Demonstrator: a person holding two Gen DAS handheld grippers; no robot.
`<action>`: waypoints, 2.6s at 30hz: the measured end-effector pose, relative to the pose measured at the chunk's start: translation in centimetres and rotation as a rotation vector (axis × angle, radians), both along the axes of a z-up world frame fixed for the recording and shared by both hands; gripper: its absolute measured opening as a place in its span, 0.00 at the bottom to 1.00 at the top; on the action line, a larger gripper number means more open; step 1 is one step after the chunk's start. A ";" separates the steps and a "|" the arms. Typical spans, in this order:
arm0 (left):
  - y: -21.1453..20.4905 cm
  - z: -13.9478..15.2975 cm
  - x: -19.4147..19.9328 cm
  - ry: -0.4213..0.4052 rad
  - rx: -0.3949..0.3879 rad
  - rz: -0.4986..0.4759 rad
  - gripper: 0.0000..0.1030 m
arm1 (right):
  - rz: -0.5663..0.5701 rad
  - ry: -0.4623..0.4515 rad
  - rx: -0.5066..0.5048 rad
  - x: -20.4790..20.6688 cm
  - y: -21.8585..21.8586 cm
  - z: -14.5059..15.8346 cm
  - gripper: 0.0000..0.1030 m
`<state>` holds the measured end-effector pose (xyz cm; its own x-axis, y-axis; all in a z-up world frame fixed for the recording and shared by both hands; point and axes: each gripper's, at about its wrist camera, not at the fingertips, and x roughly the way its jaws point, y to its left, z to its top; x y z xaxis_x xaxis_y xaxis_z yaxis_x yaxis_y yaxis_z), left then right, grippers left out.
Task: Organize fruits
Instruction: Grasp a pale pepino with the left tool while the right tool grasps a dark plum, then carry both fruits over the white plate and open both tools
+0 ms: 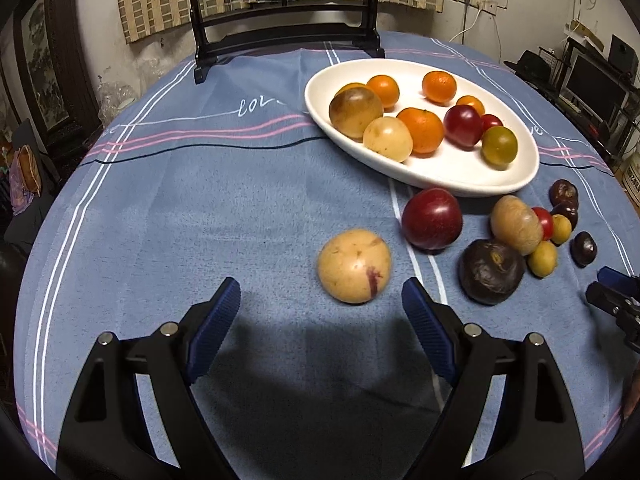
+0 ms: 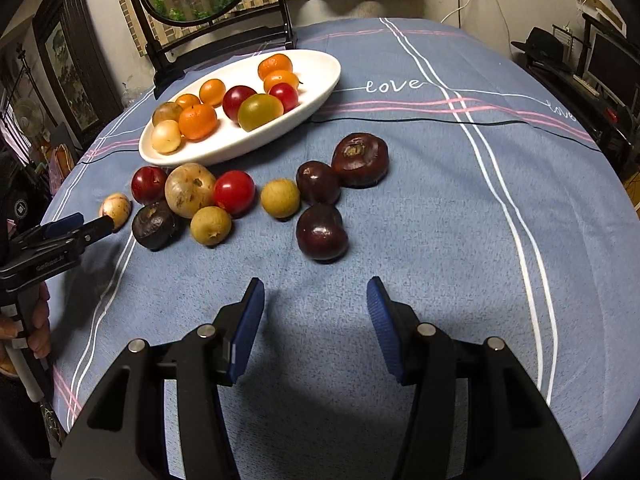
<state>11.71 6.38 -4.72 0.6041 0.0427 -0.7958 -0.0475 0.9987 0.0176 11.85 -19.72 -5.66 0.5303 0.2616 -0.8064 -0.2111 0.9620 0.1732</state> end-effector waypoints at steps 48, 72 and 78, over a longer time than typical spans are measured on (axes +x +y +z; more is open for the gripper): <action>-1.2 2.7 -0.9 -0.013 -0.052 -0.075 0.39 | -0.003 -0.070 -0.062 1.6 0.7 2.3 0.28; -3.7 8.8 9.0 -0.124 -0.054 -0.121 0.39 | 0.078 -0.185 0.042 11.8 7.7 8.1 0.28; -3.2 7.0 13.2 -0.088 -0.098 -0.089 0.40 | 0.075 -0.173 0.031 15.0 8.9 6.8 0.28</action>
<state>24.95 3.16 2.33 0.6698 -0.0894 -0.7371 0.0444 0.9958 -0.0804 26.87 -10.86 1.11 0.6383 0.3286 -0.6961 -0.3111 0.9373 0.1572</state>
